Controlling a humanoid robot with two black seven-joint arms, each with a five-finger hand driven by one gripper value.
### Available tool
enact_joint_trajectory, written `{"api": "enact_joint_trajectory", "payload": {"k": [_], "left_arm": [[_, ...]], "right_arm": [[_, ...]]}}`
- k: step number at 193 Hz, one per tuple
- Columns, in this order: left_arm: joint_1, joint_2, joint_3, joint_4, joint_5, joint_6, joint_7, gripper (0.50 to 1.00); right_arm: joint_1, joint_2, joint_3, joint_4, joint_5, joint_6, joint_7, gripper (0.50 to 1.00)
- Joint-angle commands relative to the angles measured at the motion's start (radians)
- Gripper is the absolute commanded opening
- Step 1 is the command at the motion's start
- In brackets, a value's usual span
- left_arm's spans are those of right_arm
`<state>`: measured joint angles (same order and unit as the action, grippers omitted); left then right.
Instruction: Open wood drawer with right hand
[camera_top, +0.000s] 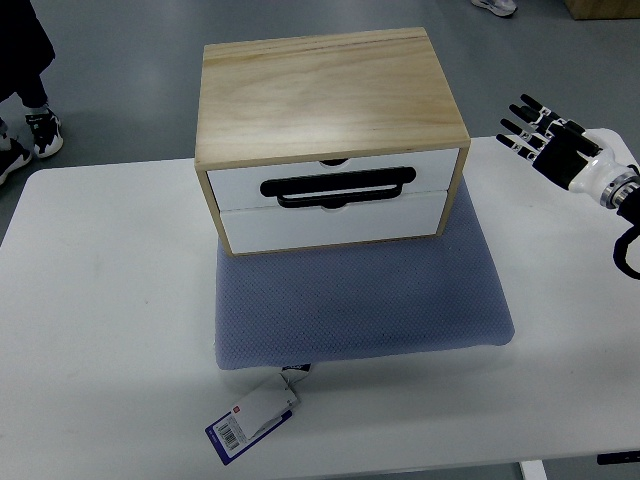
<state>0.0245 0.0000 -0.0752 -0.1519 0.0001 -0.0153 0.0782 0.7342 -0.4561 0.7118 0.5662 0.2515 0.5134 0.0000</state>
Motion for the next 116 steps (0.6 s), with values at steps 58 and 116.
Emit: {"api": "enact_joint_trajectory", "payload": {"k": [58,116], "left_arm": [[0.0,0.0,0.002,-0.003,0.0,0.0,-0.003,1.0],[-0.002,0.0,0.002,-0.001,0.0,0.0,-0.003,1.0]], "right_arm": [[-0.001,0.014,0.0,0.0,0.0,-0.009,0.002,0.94],[0.005,-0.023,0.0,0.0,0.0,0.005,0.003,0.94]]}}
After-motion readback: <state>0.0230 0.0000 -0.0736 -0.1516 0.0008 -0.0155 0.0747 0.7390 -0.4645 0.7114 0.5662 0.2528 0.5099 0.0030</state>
